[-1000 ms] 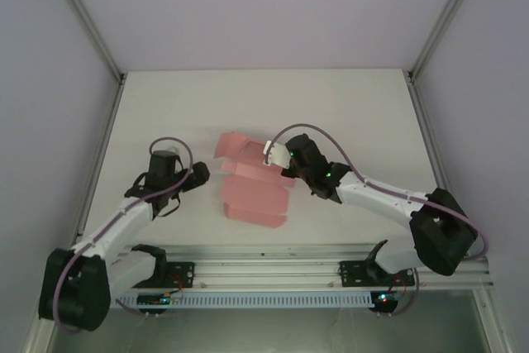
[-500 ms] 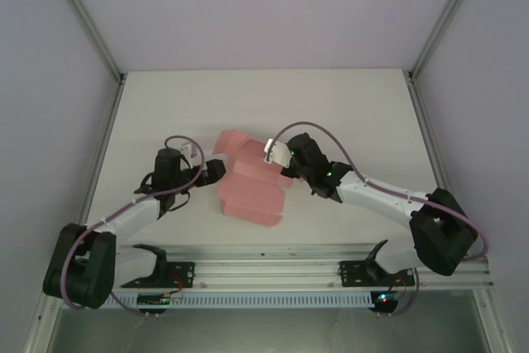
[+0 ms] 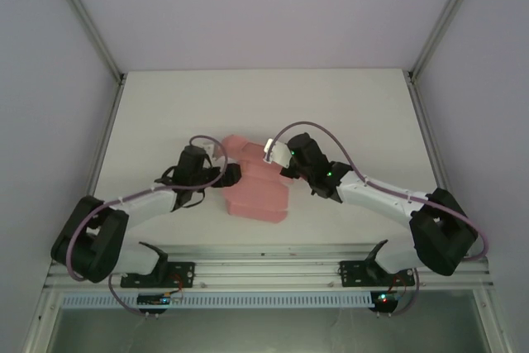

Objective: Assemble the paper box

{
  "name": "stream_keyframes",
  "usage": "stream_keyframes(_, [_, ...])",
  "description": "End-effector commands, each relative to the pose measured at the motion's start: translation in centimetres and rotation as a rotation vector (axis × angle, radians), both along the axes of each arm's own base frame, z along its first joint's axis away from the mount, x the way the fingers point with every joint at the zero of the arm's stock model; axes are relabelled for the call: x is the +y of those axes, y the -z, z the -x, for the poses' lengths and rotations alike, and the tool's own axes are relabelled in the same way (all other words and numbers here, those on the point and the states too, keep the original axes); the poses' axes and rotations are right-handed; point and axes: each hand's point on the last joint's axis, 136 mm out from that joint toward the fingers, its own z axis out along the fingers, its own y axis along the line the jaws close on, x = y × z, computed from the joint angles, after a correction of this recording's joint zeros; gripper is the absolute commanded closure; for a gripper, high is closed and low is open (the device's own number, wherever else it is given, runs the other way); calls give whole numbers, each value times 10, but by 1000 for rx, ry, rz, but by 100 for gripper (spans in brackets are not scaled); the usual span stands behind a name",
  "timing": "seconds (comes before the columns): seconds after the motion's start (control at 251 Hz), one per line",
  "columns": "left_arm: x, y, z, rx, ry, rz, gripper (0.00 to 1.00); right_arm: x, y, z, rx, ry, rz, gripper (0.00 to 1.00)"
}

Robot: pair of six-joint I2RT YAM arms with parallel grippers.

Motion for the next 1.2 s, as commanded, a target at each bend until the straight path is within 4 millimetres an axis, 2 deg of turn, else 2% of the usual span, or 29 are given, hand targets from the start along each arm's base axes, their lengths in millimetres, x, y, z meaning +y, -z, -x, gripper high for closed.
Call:
stream_keyframes(0.0, [1,-1,-8,-28,-30,-93,0,10,-11,7,-1,-29,-66,100])
stream_keyframes(0.1, [0,-3,-6,-22,-28,-87,0,5,-5,7,0,-13,-38,100])
stream_keyframes(0.224, [10,-12,0,-34,-50,-92,0,-2,-4,3,-30,-4,34,100])
stream_keyframes(0.331, [18,-28,8,-52,-62,-80,0,-7,-3,-4,-42,-9,108,100])
stream_keyframes(0.479, [23,-64,16,-109,-75,-22,0,-11,-4,-18,-73,1,187,100])
stream_keyframes(0.539, [31,-77,18,-130,-113,-8,0,-10,-7,-24,-105,2,215,100])
stream_keyframes(0.615, [47,-83,21,-130,-168,-23,0,-11,-14,-39,-178,34,261,100])
stream_keyframes(0.802, [83,-79,25,-92,-302,-46,0,3,-30,-61,-380,41,388,100])
stream_keyframes(0.934, [107,-71,21,-59,-417,-40,1,18,-30,-58,-461,18,419,100])
stream_keyframes(1.197, [127,-65,-2,-12,-481,-58,0,26,19,-39,-483,2,473,100])
